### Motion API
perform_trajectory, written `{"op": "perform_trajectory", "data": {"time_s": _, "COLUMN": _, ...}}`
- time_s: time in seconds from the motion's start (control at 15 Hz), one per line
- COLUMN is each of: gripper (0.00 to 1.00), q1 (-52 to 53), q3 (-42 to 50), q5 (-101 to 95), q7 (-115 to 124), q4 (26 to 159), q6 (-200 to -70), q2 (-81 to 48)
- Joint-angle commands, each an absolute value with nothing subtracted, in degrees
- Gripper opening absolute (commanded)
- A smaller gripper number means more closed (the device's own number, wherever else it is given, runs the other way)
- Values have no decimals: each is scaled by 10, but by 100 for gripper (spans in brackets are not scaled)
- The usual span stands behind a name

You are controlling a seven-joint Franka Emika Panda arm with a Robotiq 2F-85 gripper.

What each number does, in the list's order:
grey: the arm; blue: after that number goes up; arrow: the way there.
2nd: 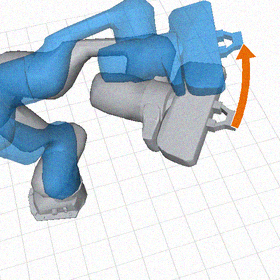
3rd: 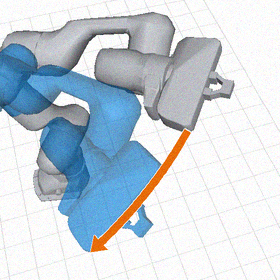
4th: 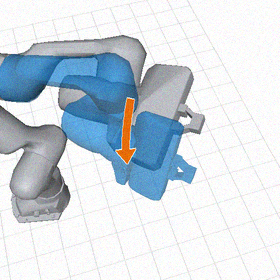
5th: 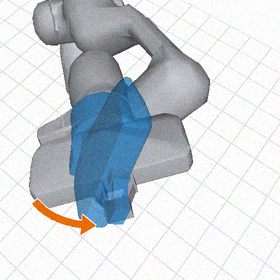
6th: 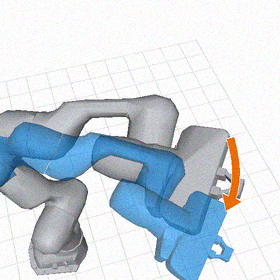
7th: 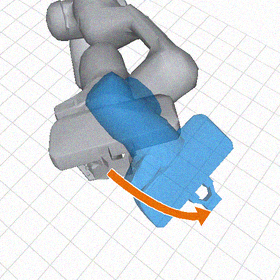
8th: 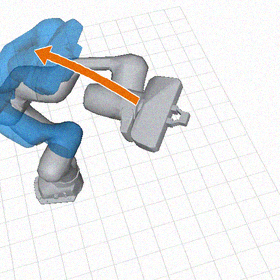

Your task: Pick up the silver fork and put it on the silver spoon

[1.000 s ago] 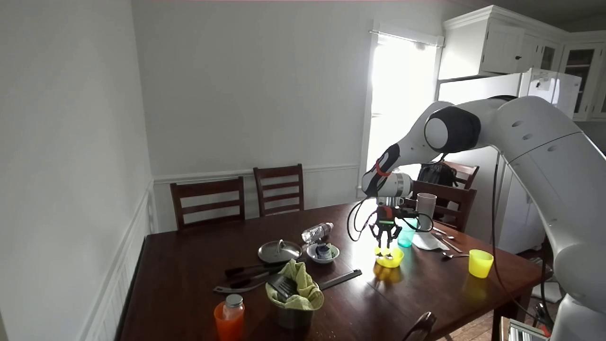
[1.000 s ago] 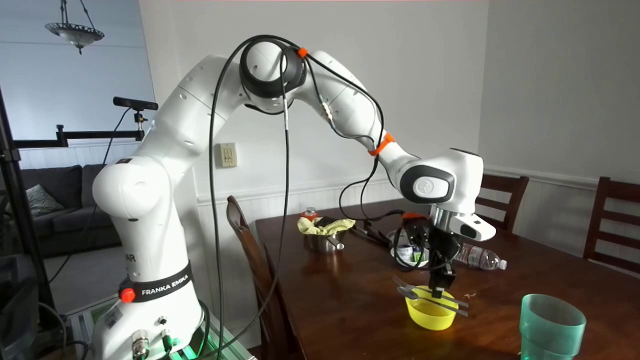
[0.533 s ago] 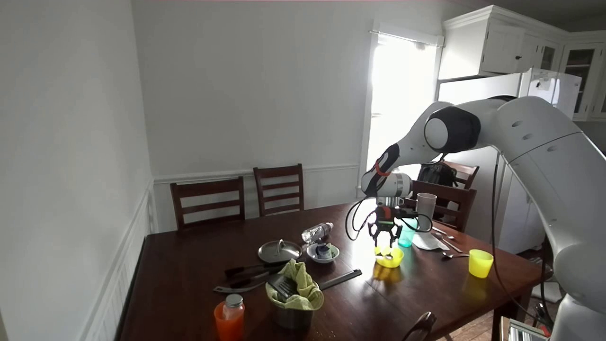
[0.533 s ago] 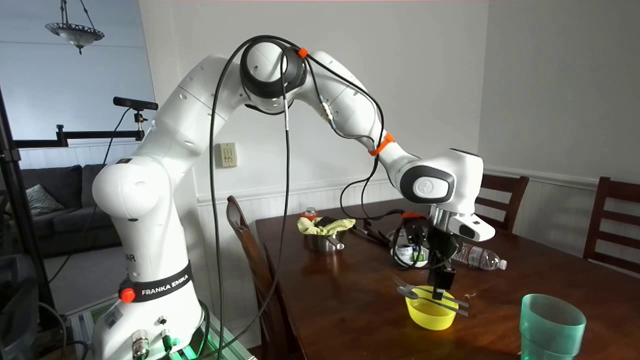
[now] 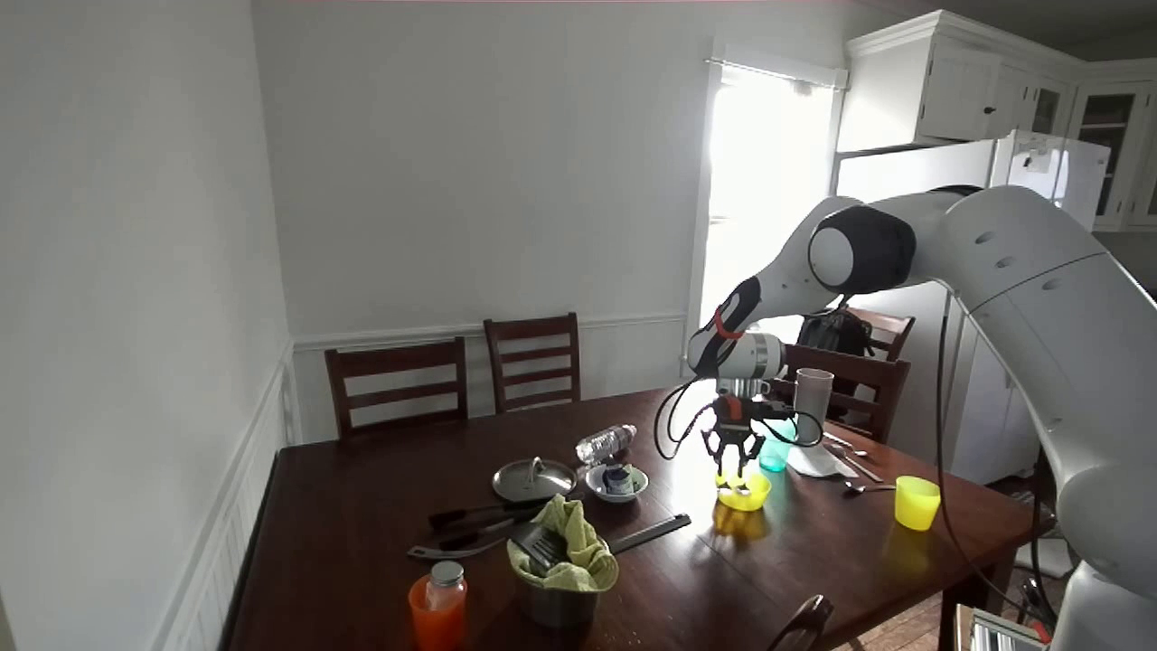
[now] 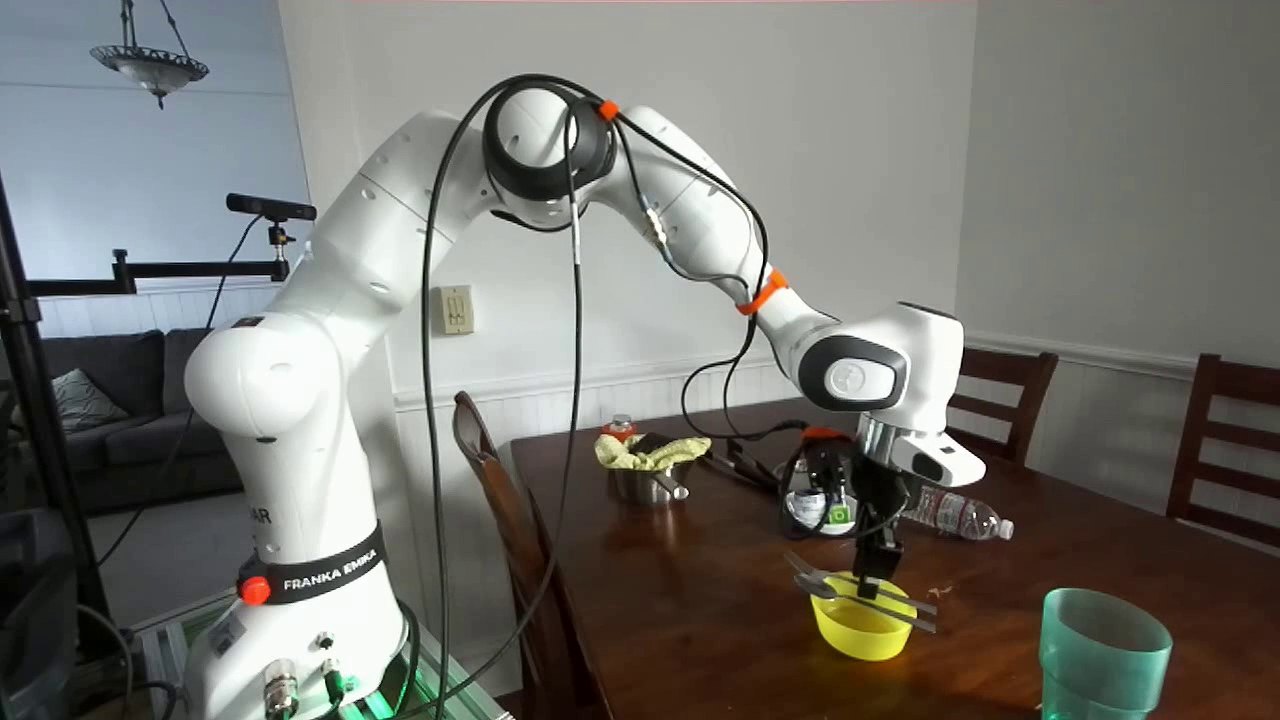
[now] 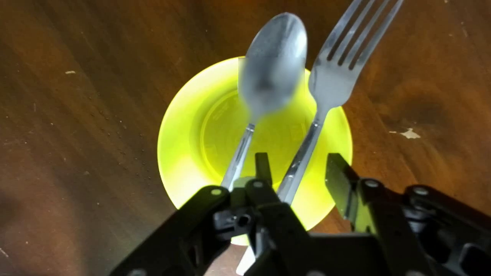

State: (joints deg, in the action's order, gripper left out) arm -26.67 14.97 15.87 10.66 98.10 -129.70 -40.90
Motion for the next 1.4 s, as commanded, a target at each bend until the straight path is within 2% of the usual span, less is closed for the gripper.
{"op": "perform_trajectory", "data": {"time_s": 0.0, "gripper": 34, "q1": -274, "q3": 145, "q5": 174, "q7": 117, "q4": 961, "q6": -1285, "q2": -422}}
{"op": "perform_trajectory", "data": {"time_s": 0.13, "gripper": 27, "q1": -274, "q3": 145, "q5": 174, "q7": 119, "q4": 960, "q6": -1285, "q2": -424}}
{"op": "perform_trajectory", "data": {"time_s": 0.2, "gripper": 30, "q1": -274, "q3": 145, "q5": 174, "q7": 120, "q4": 960, "q6": -1285, "q2": -425}}
{"op": "perform_trajectory", "data": {"time_s": 0.4, "gripper": 25, "q1": -274, "q3": 145, "q5": 175, "q7": 123, "q4": 959, "q6": -1284, "q2": -426}}
{"op": "perform_trajectory", "data": {"time_s": 0.53, "gripper": 17, "q1": -274, "q3": 145, "q5": 175, "q7": 123, "q4": 959, "q6": -1285, "q2": -426}}
{"op": "perform_trajectory", "data": {"time_s": 0.6, "gripper": 7, "q1": -274, "q3": 145, "q5": 175, "q7": 123, "q4": 959, "q6": -1285, "q2": -425}}
{"op": "perform_trajectory", "data": {"time_s": 0.67, "gripper": 10, "q1": -274, "q3": 145, "q5": 176, "q7": 124, "q4": 959, "q6": -1286, "q2": -425}}
{"op": "perform_trajectory", "data": {"time_s": 0.73, "gripper": 4, "q1": -275, "q3": 145, "q5": 176, "q7": 123, "q4": 959, "q6": -1286, "q2": -424}}
{"op": "perform_trajectory", "data": {"time_s": 1.33, "gripper": 3, "q1": -276, "q3": 142, "q5": 192, "q7": 120, "q4": 963, "q6": -1291, "q2": -410}}
